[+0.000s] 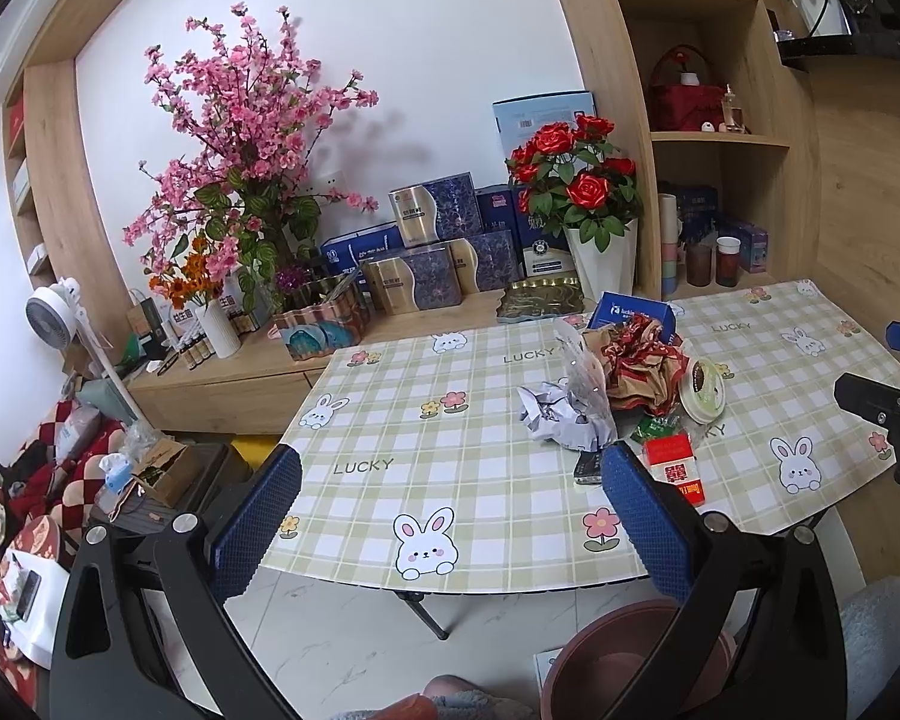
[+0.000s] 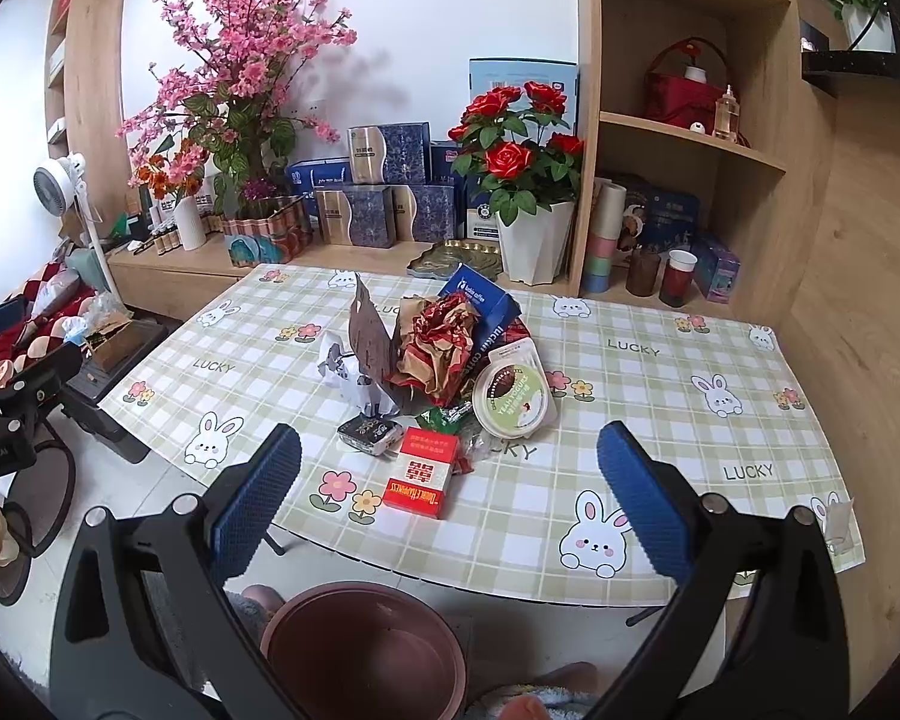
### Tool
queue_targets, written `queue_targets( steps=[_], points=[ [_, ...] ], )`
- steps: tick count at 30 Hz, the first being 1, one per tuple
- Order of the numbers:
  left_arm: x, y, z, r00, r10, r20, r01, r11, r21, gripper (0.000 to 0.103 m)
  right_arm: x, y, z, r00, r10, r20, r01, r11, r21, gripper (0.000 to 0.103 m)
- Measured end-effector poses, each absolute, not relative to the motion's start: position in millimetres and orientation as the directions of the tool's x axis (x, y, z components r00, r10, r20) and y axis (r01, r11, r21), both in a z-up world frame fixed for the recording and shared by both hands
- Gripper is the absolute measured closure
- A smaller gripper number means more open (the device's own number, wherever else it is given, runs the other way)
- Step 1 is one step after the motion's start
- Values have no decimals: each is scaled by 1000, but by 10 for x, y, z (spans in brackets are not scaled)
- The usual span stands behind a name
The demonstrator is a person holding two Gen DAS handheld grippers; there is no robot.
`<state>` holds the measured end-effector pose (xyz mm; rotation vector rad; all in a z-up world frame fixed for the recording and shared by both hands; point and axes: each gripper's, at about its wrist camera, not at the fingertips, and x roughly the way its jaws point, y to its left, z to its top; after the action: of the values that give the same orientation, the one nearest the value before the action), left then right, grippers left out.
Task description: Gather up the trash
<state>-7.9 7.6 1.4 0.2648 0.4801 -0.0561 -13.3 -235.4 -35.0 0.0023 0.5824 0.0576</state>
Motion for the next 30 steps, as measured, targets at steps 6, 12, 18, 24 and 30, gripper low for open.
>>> queue_targets(
  steps=[6,12,18,24,30],
  points=[
    [-101,155,25,886,9,-464,115,964,238,5,-122,-2351,-353,833,54,-550,-53,998,18,6],
    [-105,173,21,886,9,-464,114,965,237,5,-126,-2352,-349,833,54,-550,-54,998,17,6],
    [-105,171,21,886,9,-464,114,965,237,5,-125,-2345,-353,834,55,-550,-54,998,17,6],
    [-105,167,18,886,10,-464,113,965,237,5,-126,-2331,-358,833,54,-550,-54,998,16,6],
    [-112,181,16,886,9,-464,114,965,237,5,-126,-2328,-358,833,53,-550,-54,998,14,6]
  ],
)
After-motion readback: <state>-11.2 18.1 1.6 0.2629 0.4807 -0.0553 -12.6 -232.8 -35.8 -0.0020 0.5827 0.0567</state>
